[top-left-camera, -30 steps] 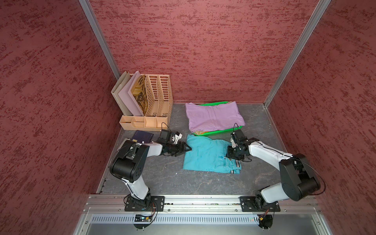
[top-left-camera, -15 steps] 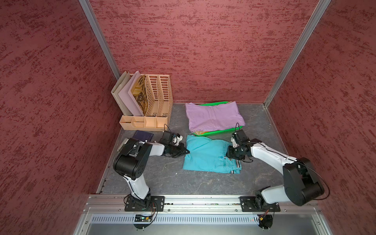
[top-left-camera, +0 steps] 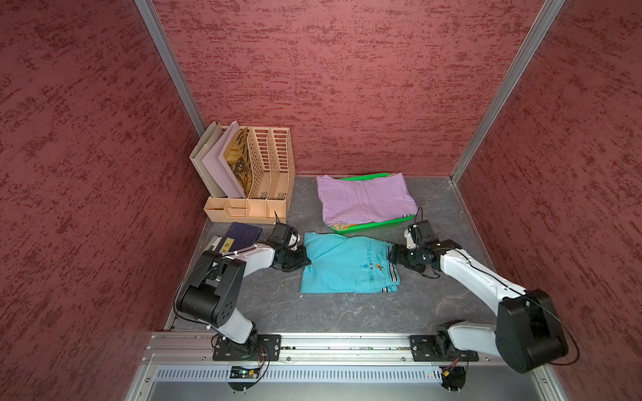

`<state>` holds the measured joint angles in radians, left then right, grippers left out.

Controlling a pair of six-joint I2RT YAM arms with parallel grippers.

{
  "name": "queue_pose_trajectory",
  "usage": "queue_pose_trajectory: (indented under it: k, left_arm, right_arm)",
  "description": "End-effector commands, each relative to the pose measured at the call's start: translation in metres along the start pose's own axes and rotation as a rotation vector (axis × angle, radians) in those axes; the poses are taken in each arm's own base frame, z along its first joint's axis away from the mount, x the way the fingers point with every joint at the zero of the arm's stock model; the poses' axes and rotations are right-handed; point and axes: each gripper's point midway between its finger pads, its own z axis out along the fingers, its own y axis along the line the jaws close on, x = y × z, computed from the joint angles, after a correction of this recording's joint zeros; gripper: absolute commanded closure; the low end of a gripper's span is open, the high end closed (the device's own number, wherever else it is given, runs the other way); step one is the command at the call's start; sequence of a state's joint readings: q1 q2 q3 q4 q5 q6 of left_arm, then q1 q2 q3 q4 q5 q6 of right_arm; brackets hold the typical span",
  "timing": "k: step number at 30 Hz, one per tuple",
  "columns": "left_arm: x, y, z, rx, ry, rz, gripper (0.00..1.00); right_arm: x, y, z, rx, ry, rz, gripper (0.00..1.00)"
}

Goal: Put the folded long pants in the basket
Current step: Pick up the long pant at the center of the board.

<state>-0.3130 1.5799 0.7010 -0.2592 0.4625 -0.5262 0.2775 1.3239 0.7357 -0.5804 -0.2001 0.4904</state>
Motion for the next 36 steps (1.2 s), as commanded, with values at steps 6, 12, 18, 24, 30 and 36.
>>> queue_pose_trajectory:
  k: [6, 12, 18, 24, 30, 36]
  left_arm:
    - [0.011, 0.018, 0.000, -0.069, 0.026, -0.023, 1.00]
    - [0.011, 0.014, -0.005, -0.057, 0.020, -0.016, 1.00]
    - [0.012, 0.026, -0.015, -0.145, 0.008, -0.051, 1.00]
    - [0.017, 0.012, -0.038, -0.097, -0.040, -0.035, 1.00]
    - [0.042, -0.004, -0.072, -0.038, -0.046, -0.031, 1.00]
    - [0.065, -0.032, -0.109, 0.036, -0.043, -0.027, 1.00]
  right_arm:
    - [0.024, 0.006, 0.037, -0.103, 0.126, 0.060, 0.26]
    - [0.040, 0.007, 0.054, -0.146, 0.196, 0.095, 0.48]
    - [0.038, 0.010, 0.056, -0.161, 0.193, 0.091, 0.96]
    - [0.040, 0.021, 0.038, -0.204, 0.202, 0.057, 1.00]
    - [0.052, 0.031, -0.002, -0.219, 0.207, 0.008, 1.00]
    - [0.060, 0.045, -0.044, -0.265, 0.194, -0.036, 1.00]
